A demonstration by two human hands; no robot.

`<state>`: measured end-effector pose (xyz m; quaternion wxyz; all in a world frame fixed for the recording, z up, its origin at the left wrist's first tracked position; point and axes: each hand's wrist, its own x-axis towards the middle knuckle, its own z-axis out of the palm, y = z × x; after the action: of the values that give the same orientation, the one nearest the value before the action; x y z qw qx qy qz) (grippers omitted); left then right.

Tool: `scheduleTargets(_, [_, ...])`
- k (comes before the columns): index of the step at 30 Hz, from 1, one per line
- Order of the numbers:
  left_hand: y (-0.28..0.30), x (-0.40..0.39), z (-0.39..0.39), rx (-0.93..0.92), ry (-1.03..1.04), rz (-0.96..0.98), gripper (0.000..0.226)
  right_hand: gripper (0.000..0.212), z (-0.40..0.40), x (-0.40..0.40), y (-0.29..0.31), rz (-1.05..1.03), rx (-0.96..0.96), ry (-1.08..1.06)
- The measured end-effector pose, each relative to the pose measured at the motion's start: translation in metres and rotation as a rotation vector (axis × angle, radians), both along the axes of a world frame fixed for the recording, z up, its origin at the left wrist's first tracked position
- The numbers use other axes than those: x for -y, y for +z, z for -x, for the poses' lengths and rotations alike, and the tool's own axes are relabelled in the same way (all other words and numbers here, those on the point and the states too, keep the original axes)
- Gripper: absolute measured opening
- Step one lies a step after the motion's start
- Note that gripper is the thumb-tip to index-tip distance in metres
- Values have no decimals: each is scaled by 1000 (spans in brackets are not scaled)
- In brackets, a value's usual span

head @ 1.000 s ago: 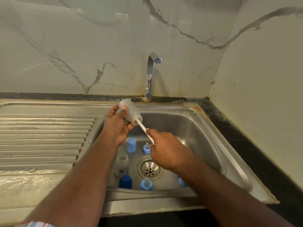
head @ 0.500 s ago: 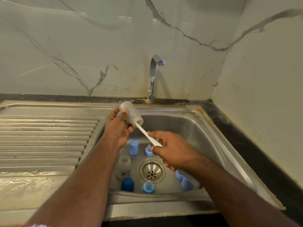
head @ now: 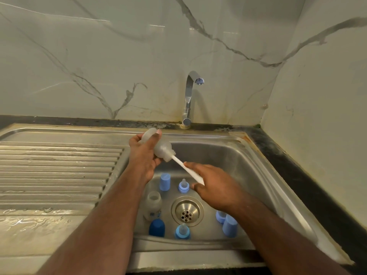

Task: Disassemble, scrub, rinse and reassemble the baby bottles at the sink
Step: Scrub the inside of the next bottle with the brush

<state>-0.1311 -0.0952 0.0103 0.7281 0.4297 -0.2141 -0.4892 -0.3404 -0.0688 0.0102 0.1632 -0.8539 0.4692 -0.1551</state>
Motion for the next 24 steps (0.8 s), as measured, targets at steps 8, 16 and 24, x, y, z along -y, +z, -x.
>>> scheduleTargets(8, [-4,1,1,32,-7,77,35,43,0,9,-4,95,0,-30])
scheduleTargets(16, [-4,-3,-2,44,-15,134,39,44,-3,12,-3,83,-52,-32])
scheduleTargets(24, [-4,-3,-4,5,-1,138,32,42,1,10,0,19,105,-43])
